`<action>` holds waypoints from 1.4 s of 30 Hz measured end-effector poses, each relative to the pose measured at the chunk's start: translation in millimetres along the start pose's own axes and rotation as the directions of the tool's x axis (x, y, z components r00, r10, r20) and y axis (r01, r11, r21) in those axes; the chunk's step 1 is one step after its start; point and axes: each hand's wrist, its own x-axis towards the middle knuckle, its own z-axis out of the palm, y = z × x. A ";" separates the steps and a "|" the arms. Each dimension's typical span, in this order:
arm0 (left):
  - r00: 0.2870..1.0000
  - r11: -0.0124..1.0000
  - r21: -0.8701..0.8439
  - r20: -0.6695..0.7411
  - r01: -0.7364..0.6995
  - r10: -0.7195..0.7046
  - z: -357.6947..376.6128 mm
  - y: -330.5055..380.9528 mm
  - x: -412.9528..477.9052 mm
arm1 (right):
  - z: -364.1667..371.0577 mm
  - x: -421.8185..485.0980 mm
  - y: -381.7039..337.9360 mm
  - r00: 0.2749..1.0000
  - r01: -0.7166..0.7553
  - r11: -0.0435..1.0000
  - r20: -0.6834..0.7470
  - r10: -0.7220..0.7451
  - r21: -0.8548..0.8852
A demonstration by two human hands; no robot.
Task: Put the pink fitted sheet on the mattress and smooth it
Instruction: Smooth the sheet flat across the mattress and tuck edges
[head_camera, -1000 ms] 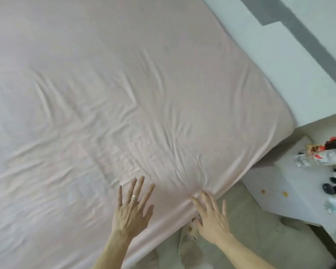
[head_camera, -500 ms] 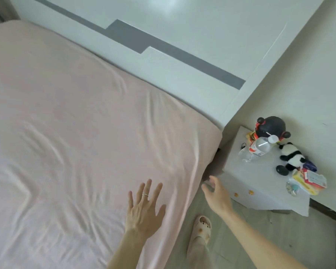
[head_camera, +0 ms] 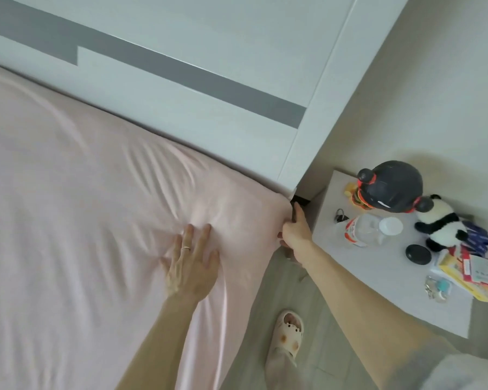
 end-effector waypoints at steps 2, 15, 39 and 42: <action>1.000 1.000 0.007 0.000 0.000 0.000 2.0 1.7 1.9 | -1.8 13.9 5.3 0.998 0.056 0.989 -0.023 -0.059 -0.139; 0.837 0.906 0.249 -0.356 -0.344 0.416 -19.7 34.8 27.8 | 1.2 49.0 -13.6 0.910 -0.060 0.997 -0.413 0.036 -0.046; 0.783 0.742 0.401 -0.088 -0.538 0.615 -2.0 105.5 102.0 | 13.9 90.2 2.1 0.910 -0.169 0.959 -0.339 0.240 0.226; 0.718 0.712 0.380 -0.155 -0.590 0.678 0.8 102.2 99.5 | 16.7 97.8 2.5 0.902 -0.198 0.957 -0.342 0.263 0.213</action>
